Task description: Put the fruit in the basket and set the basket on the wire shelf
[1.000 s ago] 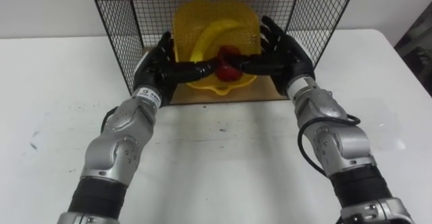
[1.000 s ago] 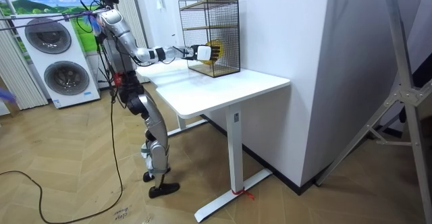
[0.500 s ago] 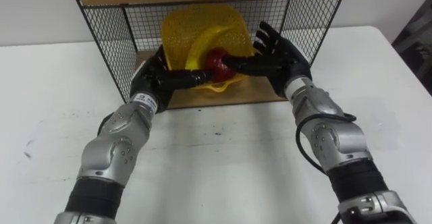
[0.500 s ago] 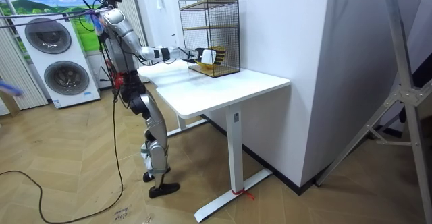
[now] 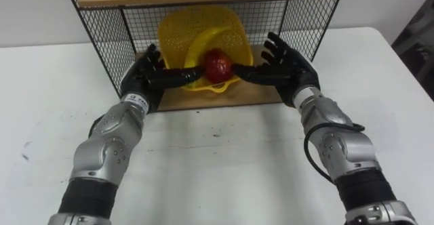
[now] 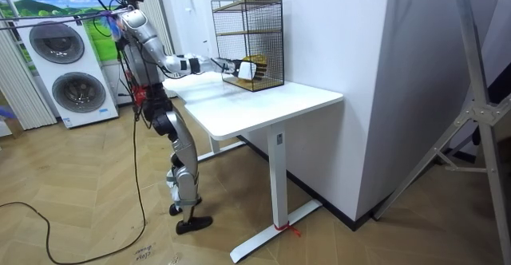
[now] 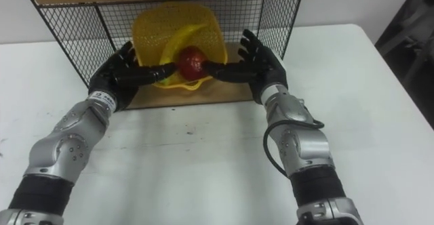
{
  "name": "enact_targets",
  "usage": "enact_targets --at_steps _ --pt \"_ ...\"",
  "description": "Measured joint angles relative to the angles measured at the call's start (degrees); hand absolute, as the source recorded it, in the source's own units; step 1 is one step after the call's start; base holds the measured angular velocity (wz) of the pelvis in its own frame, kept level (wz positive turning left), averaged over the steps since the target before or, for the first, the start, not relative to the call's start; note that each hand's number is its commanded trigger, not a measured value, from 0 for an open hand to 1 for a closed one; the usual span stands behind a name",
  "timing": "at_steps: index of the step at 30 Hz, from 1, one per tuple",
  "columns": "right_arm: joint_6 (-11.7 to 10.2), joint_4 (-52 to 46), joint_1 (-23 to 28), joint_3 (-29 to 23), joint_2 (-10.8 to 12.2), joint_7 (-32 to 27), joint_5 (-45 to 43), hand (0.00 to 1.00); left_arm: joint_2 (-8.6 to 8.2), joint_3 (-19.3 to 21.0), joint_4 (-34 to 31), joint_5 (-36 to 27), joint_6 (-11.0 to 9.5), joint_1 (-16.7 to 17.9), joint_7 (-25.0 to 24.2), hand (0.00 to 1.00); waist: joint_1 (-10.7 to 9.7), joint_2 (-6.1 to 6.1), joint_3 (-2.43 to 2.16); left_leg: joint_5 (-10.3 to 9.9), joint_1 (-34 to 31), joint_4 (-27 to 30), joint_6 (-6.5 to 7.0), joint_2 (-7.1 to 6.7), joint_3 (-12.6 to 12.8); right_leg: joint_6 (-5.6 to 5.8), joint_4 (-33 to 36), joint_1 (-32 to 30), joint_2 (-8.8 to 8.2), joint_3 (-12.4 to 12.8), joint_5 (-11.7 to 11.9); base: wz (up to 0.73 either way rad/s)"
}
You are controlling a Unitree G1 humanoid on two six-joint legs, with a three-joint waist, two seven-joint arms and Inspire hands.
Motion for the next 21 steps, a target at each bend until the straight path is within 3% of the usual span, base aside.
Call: enact_targets --at_steps 8,13,21 --pt "0.0 0.0 2.0 -0.1 0.0 0.1 0.1 0.00 0.63 1.1 0.4 2.4 0.0 1.6 -0.6 0.00 0.0 0.53 -0.43 0.0 2.0 -0.4 -0.01 -0.01 -0.1 0.00 -0.1 2.0 -0.02 -0.1 0.0 0.00" --pt "-0.1 -0.4 2.2 -0.1 0.0 0.3 -0.1 0.00 0.65 2.1 0.3 3.7 0.0 1.8 -2.4 0.00 0.2 0.57 -0.45 0.2 1.9 -0.9 -0.28 0.01 -0.3 -0.21 0.0 1.9 -0.05 -0.6 0.1 0.00" --pt "-0.1 -2.9 5.5 -0.4 -0.2 2.8 -0.1 0.00 0.90 2.7 -1.7 11.4 0.0 2.0 -4.3 0.00 1.0 0.52 -0.61 0.7 2.0 -1.4 -0.87 0.45 -0.3 -0.77 -0.2 1.6 0.45 -0.6 0.4 0.00"
